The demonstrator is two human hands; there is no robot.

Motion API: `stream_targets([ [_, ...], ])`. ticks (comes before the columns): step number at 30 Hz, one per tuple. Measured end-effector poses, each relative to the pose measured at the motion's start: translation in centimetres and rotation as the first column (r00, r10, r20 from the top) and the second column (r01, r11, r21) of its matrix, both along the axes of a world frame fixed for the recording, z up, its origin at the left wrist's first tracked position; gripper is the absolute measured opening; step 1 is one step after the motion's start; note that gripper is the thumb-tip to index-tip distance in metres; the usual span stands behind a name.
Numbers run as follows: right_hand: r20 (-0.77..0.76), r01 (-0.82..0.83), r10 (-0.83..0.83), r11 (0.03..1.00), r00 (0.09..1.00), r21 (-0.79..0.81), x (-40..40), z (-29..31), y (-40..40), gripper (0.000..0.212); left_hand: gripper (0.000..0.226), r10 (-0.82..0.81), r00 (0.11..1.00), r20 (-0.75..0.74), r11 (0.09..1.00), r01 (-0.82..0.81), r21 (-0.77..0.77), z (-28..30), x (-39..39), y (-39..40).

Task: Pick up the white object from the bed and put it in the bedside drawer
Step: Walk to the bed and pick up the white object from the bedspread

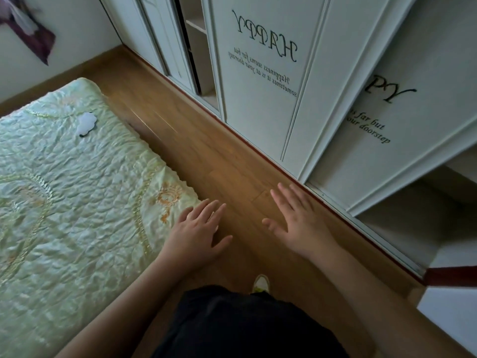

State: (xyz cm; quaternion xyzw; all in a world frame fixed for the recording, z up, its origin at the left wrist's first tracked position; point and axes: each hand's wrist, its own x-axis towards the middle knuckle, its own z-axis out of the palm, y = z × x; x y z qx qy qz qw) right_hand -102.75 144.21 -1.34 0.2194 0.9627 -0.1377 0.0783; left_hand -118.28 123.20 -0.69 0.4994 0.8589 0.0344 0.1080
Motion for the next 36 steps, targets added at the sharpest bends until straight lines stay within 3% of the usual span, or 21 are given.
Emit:
stream_targets([
  [8,-0.079,0.004,-0.017,0.988,0.997,-0.156,-5.3,0.0,4.9,0.082,0.074,0.075,0.996,0.037,0.992,-0.078,0.096,-0.1,-4.5,5.9],
  [17,-0.027,-0.097,0.094,0.987,0.995,-0.129,-15.7,-0.9,9.5,0.082,0.076,0.146,0.984,0.099,0.977,-0.16,0.144,-2.0,-13.7,12.1],
  [29,-0.016,-0.192,0.191,0.979,0.981,-0.072,-33.2,-0.7,12.2,0.079,0.07,0.232,0.971,0.065,0.966,-0.238,0.099,-1.5,-30.0,12.7],
  [36,0.029,-0.298,0.304,0.947,0.952,-0.119,-40.8,-0.1,16.8,0.08,0.071,0.285,0.948,0.143,0.949,-0.3,0.093,-1.8,-36.4,14.1],
])
